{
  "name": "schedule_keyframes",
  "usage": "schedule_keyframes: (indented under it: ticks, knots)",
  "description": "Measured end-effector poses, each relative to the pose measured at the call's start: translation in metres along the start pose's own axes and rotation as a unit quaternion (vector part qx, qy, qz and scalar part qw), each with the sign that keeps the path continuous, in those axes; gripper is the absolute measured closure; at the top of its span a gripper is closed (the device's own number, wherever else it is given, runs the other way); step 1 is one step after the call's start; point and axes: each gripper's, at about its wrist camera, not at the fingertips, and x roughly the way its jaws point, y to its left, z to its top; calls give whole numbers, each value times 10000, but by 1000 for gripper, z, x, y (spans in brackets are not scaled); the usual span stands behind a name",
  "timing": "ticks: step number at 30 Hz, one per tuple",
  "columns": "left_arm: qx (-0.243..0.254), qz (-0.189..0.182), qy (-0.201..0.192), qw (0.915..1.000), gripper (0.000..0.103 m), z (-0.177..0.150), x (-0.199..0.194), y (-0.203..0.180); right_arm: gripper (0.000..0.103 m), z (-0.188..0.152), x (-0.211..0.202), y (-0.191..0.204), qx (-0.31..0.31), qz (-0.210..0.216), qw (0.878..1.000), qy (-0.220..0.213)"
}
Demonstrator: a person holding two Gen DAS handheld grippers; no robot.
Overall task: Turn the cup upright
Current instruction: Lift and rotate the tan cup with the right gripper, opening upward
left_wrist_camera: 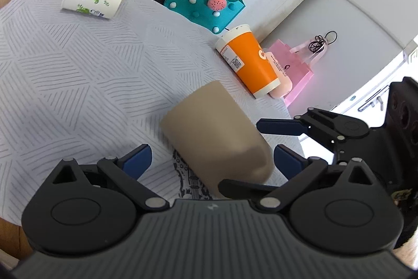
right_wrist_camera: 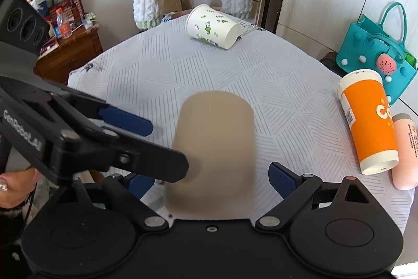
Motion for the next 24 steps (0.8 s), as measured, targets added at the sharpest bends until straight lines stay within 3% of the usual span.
schedule_keyframes:
  ticks: [5, 7, 12, 14, 18, 24]
  knots:
    - [41, 25, 67, 10000, 7, -4, 11, -5, 7, -1, -1, -8, 26, 214, 9998, -33]
    - [-47, -41, 39, 10000, 15, -4, 11, -5, 7, -2, 1, -11, 20, 468, 9989, -28]
    - [46, 73, -57, 9999, 21, -2, 5, -11, 8, 1, 13, -13, 29, 512, 9987, 26]
    - [-46, 38, -65, 10000, 21, -1, 7, -10, 20, 1, 14, -14, 41, 566, 9984, 12]
    - [-486, -248, 95, 9985, 19, 1, 16, 2, 20, -2, 13, -19, 234, 624, 9978, -50]
    - [-671, -388, 185, 9968, 17, 3, 28, 6, 21, -7, 14, -36, 852, 879, 9925, -81]
